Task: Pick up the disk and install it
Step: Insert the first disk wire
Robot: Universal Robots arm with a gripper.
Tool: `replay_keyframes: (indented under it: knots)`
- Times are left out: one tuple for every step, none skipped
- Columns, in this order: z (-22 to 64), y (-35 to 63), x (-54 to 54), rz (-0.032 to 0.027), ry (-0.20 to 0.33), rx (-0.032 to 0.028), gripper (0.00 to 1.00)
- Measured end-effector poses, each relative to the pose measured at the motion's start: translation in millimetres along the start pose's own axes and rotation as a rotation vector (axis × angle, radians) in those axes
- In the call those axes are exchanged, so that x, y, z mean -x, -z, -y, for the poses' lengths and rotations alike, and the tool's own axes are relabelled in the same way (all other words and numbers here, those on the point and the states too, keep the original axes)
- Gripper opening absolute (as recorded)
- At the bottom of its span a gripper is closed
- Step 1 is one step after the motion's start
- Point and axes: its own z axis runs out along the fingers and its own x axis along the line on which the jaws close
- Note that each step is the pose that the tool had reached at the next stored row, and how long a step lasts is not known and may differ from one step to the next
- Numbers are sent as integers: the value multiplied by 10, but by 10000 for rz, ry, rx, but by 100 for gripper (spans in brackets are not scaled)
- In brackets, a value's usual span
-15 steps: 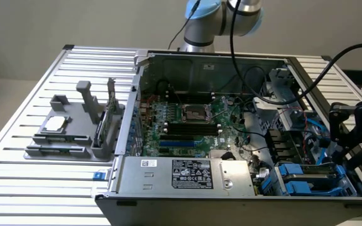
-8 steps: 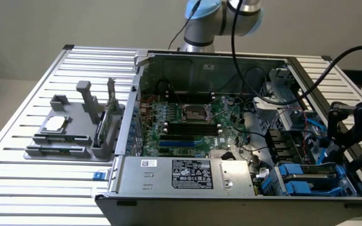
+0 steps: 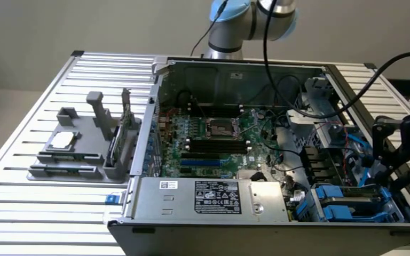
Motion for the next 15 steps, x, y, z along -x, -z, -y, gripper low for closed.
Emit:
replay_keyframes:
  knots:
    - [-4,-1,2,-9,-44,-13,29]
    - [-9,0,4,-13,-81,-25,29]
    - [-14,0,8,-17,-116,-37,29]
    - [-20,0,11,-18,-149,-51,27]
    - [-26,1,15,-18,-181,-66,27]
    - [-32,2,19,-19,-215,-85,27]
    - [-38,2,22,-19,-246,-103,20]
    - [-45,1,27,-18,-271,-122,20]
    - [-53,2,34,-10,-294,-144,20]
    - [-63,2,40,2,-315,-165,20]
    - [-71,0,45,9,-337,-186,20]
    - [-76,-2,48,9,-361,-211,20]
    - [-78,-4,49,-12,-390,-252,20]
    - [-78,-7,49,-59,-421,-312,20]
    - [-79,-8,48,-107,-446,-373,20]
